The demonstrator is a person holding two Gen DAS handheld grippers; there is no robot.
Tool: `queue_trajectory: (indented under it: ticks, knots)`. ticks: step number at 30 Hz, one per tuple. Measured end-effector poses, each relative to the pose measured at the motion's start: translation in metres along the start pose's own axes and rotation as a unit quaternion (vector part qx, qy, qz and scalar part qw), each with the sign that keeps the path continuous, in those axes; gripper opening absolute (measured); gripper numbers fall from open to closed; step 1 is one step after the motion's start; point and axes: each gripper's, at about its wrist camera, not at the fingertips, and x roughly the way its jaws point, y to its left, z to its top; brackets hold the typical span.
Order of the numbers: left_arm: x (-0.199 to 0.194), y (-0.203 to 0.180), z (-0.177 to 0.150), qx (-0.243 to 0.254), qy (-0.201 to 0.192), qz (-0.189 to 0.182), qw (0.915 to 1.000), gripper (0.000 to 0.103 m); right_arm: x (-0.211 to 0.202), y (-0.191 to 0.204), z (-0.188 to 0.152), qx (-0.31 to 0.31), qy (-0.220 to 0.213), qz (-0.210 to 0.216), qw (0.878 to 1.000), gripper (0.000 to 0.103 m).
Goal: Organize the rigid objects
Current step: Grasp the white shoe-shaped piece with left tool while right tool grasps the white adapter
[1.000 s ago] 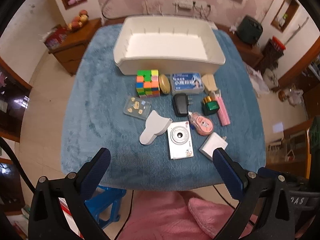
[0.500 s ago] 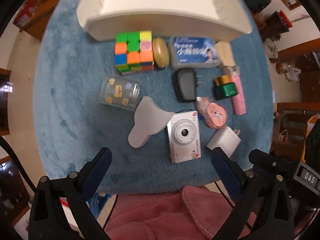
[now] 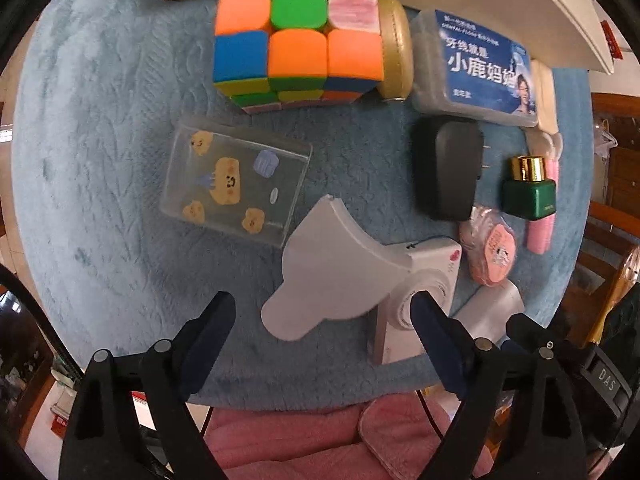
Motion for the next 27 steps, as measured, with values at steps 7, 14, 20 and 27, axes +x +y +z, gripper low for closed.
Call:
queue_trajectory:
  ticks: [7, 14, 20, 27]
  knots:
    - [0.009, 0.007, 0.003, -0.002, 0.018, -0.015, 0.9997, 0.078, 0.009, 0.01, 0.005, -0.004, 0.005, -0.009, 1.0, 0.074]
    - [0.012, 0.025, 0.004, -0.011, 0.017, -0.052, 0.9984, 0.072, 0.019, 0.012, 0.01, -0.003, 0.007, -0.022, 1.0, 0.066]
    - [0.014, 0.034, 0.004, -0.023, 0.011, -0.083, 0.9962, 0.069, 0.032, 0.008, 0.015, -0.013, -0.006, -0.019, 1.0, 0.059]
    - [0.013, 0.053, 0.012, -0.027, 0.011, -0.107, 0.9939, 0.057, 0.028, 0.005, -0.007, -0.02, -0.013, -0.01, 1.0, 0.058]
